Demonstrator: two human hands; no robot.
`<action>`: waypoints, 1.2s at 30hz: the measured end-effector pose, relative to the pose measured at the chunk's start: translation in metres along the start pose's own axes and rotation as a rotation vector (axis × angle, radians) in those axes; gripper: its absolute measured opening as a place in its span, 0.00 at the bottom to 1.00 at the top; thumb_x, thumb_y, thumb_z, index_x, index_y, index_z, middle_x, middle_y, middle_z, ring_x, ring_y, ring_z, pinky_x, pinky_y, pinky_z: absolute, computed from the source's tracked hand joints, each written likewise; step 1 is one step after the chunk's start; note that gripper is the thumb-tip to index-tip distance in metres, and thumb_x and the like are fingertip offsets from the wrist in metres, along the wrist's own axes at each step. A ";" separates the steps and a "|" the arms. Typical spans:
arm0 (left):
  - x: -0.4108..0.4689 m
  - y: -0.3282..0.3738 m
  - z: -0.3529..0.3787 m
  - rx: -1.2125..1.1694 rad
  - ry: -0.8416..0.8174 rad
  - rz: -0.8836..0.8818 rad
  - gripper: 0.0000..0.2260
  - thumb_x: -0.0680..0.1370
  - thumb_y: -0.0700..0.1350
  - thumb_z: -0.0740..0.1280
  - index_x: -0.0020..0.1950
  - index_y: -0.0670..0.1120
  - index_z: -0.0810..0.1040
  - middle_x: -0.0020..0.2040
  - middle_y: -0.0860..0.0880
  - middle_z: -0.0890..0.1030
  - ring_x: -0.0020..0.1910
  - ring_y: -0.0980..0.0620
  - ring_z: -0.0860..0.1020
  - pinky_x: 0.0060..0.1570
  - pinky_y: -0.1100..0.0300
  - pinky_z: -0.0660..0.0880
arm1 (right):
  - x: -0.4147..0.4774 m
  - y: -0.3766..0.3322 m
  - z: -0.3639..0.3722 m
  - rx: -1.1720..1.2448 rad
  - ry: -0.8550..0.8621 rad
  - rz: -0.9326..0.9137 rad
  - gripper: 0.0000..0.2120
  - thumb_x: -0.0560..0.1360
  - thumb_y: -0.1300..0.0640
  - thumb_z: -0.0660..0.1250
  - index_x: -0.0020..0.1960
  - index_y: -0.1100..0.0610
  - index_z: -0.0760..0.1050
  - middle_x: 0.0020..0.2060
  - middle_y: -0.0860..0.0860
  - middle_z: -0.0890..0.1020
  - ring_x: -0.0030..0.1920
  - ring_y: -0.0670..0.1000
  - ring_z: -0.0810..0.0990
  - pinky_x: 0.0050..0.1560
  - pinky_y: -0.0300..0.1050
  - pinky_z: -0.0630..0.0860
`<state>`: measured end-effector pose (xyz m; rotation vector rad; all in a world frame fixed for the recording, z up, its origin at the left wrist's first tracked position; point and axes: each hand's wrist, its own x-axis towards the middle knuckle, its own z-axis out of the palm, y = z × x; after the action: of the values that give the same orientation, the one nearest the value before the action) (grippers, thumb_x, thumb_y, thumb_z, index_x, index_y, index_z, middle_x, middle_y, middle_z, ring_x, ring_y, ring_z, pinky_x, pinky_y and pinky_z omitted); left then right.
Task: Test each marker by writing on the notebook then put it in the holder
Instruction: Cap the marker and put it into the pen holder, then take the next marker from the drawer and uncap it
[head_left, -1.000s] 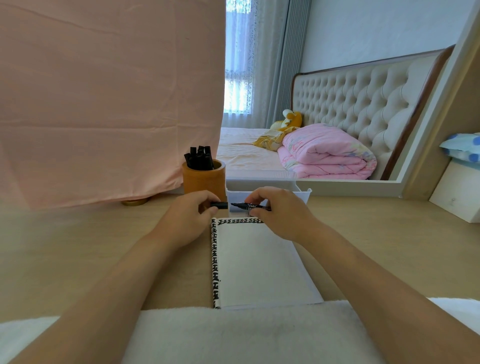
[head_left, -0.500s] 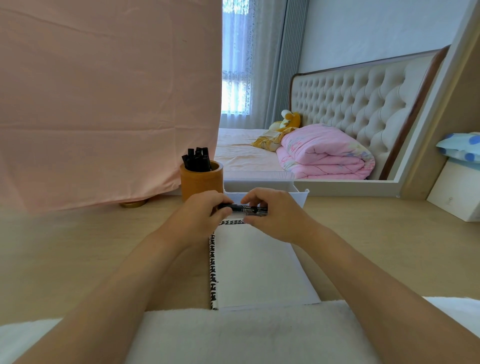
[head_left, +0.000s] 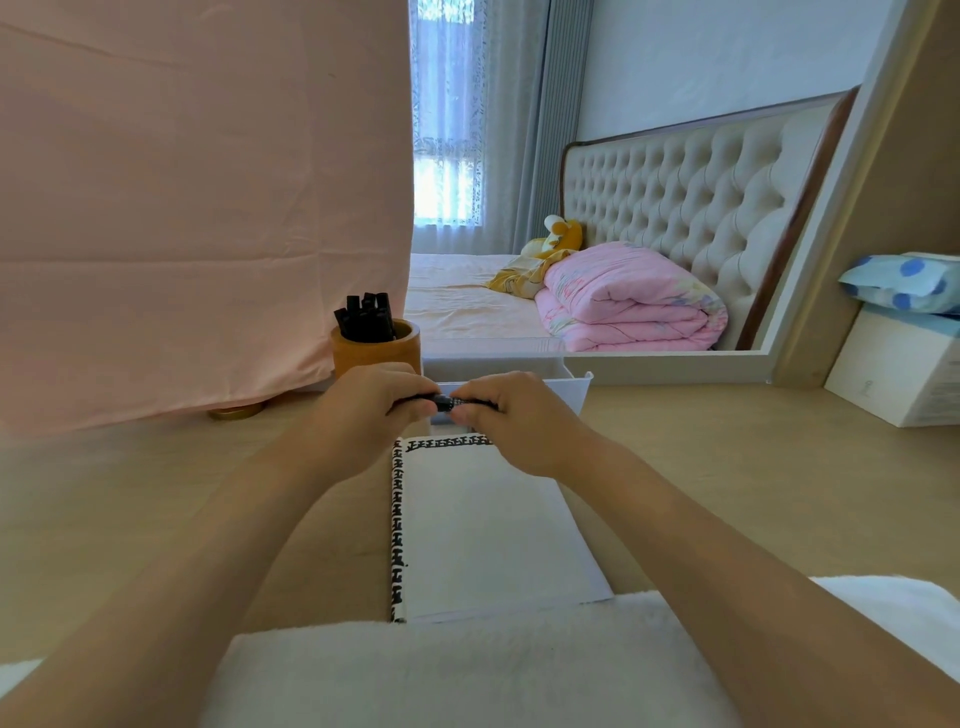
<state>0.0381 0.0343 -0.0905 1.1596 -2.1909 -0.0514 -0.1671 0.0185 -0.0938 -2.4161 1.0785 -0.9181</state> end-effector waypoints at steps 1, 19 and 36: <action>0.000 0.000 -0.001 -0.001 0.000 0.010 0.08 0.80 0.44 0.67 0.56 0.49 0.84 0.41 0.54 0.79 0.41 0.57 0.76 0.40 0.62 0.70 | 0.000 -0.001 -0.001 0.044 -0.019 0.016 0.15 0.80 0.54 0.64 0.36 0.43 0.76 0.29 0.45 0.73 0.32 0.49 0.71 0.37 0.55 0.71; -0.029 -0.043 0.031 0.002 -0.014 -0.347 0.14 0.80 0.48 0.65 0.65 0.55 0.75 0.61 0.55 0.77 0.61 0.55 0.72 0.62 0.56 0.70 | 0.010 -0.011 0.007 0.171 0.151 0.305 0.05 0.79 0.57 0.67 0.55 0.53 0.79 0.41 0.49 0.82 0.38 0.45 0.78 0.36 0.36 0.72; -0.033 -0.052 0.040 0.020 -0.064 -0.415 0.14 0.81 0.48 0.59 0.63 0.56 0.77 0.64 0.53 0.73 0.66 0.52 0.66 0.64 0.54 0.63 | 0.152 -0.035 0.015 0.041 0.419 0.060 0.29 0.77 0.67 0.65 0.72 0.46 0.63 0.44 0.48 0.79 0.47 0.52 0.82 0.48 0.54 0.82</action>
<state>0.0671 0.0175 -0.1561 1.6251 -1.9722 -0.2461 -0.0622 -0.0726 -0.0226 -2.1970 1.2465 -1.4516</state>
